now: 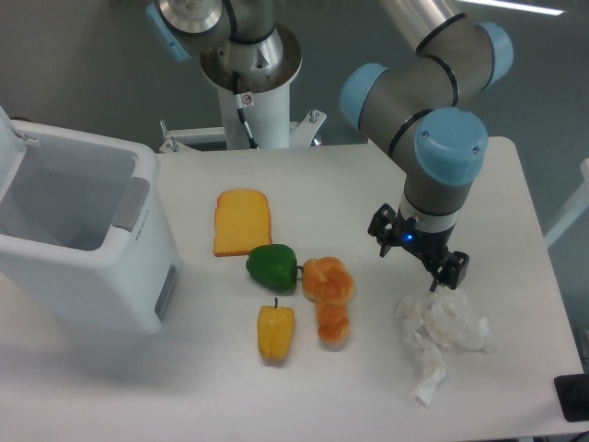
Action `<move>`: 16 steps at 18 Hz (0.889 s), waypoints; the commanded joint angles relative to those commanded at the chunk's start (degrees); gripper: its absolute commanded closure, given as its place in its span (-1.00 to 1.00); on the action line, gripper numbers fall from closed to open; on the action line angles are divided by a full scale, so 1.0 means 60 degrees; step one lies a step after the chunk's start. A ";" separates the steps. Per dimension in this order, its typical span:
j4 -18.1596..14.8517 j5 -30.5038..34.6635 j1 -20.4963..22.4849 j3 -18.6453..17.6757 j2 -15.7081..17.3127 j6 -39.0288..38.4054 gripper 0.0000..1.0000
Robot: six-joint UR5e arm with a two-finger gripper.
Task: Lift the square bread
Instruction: 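Move the open gripper over the stacked orange bread rolls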
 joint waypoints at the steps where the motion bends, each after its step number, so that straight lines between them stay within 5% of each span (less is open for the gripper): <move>1: 0.0000 0.0015 0.0000 -0.0015 0.0000 0.0000 -1.00; 8: 0.0073 -0.0043 -0.0103 -0.0175 -0.0059 -0.0073 -1.00; 16: 0.0908 -0.0293 -0.0483 -0.0717 -0.0351 -0.0879 -1.00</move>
